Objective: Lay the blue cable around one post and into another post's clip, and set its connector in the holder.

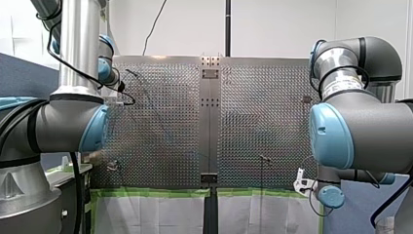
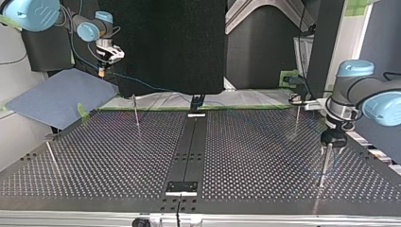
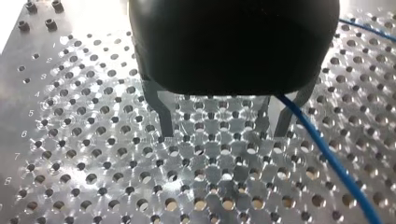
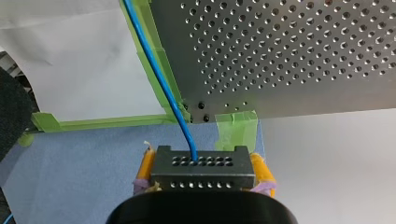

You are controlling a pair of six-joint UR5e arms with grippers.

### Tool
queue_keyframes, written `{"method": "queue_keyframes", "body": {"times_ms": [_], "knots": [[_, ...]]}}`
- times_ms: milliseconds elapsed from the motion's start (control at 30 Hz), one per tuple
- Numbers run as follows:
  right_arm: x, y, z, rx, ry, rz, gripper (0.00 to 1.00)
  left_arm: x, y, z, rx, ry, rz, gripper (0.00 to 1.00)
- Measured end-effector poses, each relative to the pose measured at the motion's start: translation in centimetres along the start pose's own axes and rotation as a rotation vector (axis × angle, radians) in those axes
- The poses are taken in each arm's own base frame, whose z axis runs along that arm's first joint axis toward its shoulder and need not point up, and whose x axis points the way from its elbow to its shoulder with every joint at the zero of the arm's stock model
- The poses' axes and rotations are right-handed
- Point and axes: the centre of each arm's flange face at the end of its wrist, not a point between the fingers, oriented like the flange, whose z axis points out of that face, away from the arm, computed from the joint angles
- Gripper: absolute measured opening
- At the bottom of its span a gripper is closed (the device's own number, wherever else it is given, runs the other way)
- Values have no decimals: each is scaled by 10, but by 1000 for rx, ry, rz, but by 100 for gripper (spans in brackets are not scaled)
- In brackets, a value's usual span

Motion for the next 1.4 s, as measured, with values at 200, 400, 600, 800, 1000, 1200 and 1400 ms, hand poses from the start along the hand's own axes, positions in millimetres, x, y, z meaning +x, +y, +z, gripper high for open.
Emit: {"method": "queue_keyframes", "body": {"times_ms": [200, 400, 600, 800, 1000, 1200, 1400], "knots": [[0, 0, 0, 0, 0, 0, 0, 1, -4, -2, 7, 3, -50, 98], [0, 0, 0, 0, 0, 0, 0, 1, -7, -4, 13, 4, -75, 98], [0, 0, 0, 0, 0, 0, 0, -2, -9, -10, 32, -9, -91, 98], [0, 0, 0, 0, 0, 0, 0, 2, -13, -26, 79, -12, -127, 98], [0, 0, 0, 1, 1, 0, 0, 7, -5, -35, 105, -4, -171, 98], [0, 0, 0, 0, 2, 0, 0, 13, -3, -34, 147, 12, -185, 98], [0, 0, 0, 1, 1, 0, 0, 16, -10, -33, 186, 28, -174, 98]]}}
